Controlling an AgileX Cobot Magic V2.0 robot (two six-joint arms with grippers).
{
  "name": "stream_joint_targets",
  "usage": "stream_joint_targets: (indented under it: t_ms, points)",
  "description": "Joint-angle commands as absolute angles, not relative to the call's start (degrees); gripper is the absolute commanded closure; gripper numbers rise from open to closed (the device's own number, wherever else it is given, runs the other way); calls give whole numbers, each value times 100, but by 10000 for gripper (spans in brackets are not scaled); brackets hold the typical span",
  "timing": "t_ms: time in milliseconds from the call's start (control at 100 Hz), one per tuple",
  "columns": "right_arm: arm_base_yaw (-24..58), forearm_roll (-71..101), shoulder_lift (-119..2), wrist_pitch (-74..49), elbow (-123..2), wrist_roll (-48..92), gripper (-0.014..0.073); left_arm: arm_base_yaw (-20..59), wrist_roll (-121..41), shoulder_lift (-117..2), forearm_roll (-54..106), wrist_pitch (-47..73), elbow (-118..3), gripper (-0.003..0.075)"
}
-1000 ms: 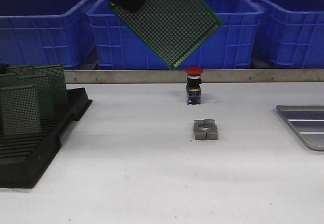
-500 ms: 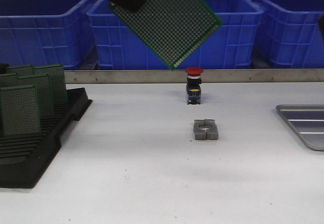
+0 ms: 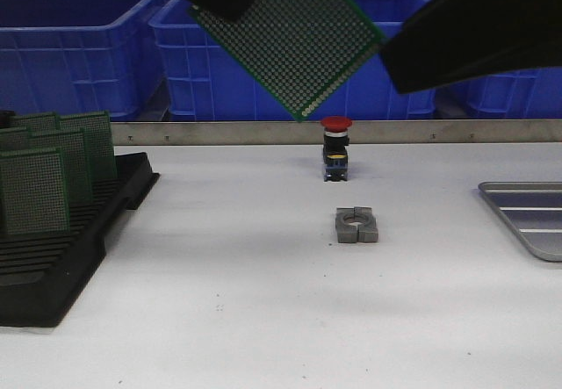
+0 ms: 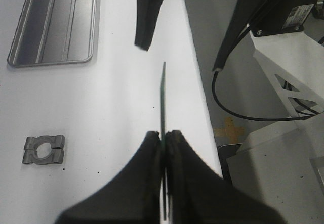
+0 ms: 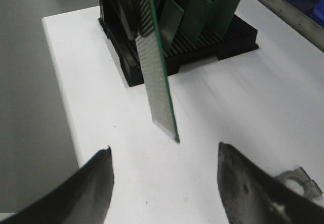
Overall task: Place circuit board on tray
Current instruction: 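Close the right gripper on the board's edge beside the left gripper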
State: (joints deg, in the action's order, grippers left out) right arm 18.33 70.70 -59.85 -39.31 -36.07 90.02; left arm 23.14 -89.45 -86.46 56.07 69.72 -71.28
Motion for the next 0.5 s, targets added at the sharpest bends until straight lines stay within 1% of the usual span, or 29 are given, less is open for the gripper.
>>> stream_joint_targets:
  t_ms: [0,150,200,250,290,300,310,340,380,410,430,440,450,490]
  points:
    - [1999,7394,-6283,-3976,-4046,9115,128,2368,-8887,-8471,6020,7313,-7300,740]
    - [2211,7399,-6810,-4110,-4429,9110,134,2368,-8887,-8471,6020,7313,-7300,741]
    - [2233,7399,-6936,-4185,-4524,9110,172,2368,-8887,-8471,6020,7313,-7300,740]
    - [2233,7399,-6997,-4266,-4590,9110,239,2368,-8887,-8471,6020,7313,-7300,740]
    - [2233,7399,-7003,-4281,-4619,9110,324,2368,-8887,-8471,6020,7313,-7300,740]
    - [2233,7399,-7003,-4281,-4623,9110,324,2368,-8887,-8471,6020,7313,-7300,740]
    - [2233,7399,-7003,-4281,-4623,9110,362,2368,-8887,-8471,6020,7313,-7300,740]
    - [2233,7399,-7003,-4281,-4631,9110,400,2368,-8887,-8471,6020,7313,-7300,740]
    - [2233,7399,-7003,-4281,-4631,9110,484,2368,-8887,-8471,6020,7298,-7300,740]
    - [2233,7399,-7003,-4281,-4631,9110,517,2368,-8877,-8471,6020,7298,-7300,739]
    - [2233,7399,-7003,-4281,-4631,9110,559,2368,-8843,-8471,6020,7298,-7300,737]
    - [2233,7399,-7003,-4281,-4631,9110,559,2368,-8840,-8471,6020,7309,-7300,734]
    - [2233,7399,-7003,-4281,-4631,9110,588,2368,-8829,-8471,6020,7310,-7300,731]
    - [2233,7399,-7003,-4281,-4631,9110,630,2368,-8831,-8471,6020,7310,-7300,703]
